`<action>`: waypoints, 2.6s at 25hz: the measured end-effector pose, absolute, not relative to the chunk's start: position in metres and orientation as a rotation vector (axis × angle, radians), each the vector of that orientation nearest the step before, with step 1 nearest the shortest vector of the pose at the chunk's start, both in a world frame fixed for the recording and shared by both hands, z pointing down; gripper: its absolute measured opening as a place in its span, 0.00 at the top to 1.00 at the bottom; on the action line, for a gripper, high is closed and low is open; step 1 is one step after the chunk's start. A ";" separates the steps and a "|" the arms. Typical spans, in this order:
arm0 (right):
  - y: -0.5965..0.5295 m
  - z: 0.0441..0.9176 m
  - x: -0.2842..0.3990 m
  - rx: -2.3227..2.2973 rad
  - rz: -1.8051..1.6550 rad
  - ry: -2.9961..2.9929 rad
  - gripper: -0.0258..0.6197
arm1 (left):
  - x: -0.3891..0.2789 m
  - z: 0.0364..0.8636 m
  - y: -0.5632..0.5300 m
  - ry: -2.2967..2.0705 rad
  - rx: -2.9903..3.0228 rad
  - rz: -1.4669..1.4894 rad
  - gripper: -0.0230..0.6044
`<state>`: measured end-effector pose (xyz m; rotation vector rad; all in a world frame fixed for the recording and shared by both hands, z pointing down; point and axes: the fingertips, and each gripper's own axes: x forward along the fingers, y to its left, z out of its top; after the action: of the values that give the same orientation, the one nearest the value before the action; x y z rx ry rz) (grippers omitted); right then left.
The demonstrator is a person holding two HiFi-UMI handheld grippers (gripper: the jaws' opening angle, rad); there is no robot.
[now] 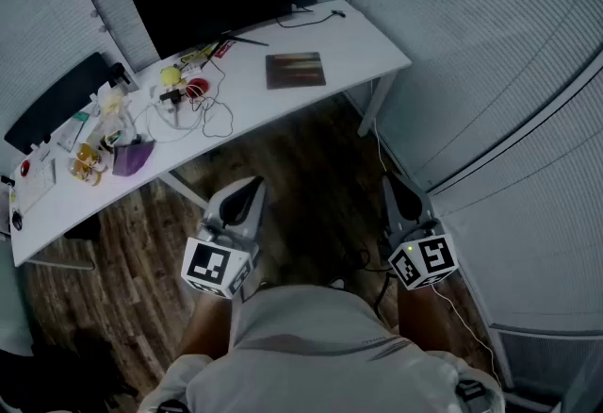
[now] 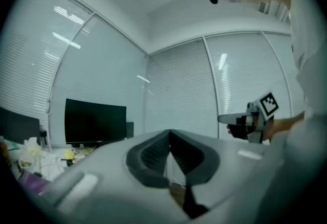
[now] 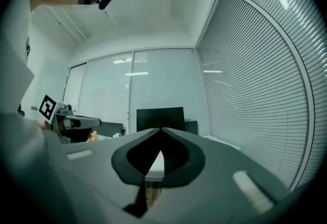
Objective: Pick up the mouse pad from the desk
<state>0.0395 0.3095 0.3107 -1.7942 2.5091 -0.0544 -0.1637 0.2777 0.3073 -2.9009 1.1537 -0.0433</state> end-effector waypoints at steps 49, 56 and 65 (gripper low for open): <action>0.277 0.378 0.182 -1.670 -0.357 2.440 0.95 | -0.026 0.340 0.245 1.222 -2.978 -0.096 0.96; 0.192 0.374 0.176 -1.755 -0.362 2.433 0.95 | -0.031 0.341 0.151 1.144 -2.999 -0.037 0.96; 0.054 0.360 0.095 -1.712 -0.352 2.531 0.95 | -0.107 0.349 0.032 1.239 -3.041 -0.004 0.96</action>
<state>0.0950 0.0535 0.3599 -1.7119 2.5310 -0.3525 -0.1074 0.0320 0.3488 -3.0412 1.2386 -0.0043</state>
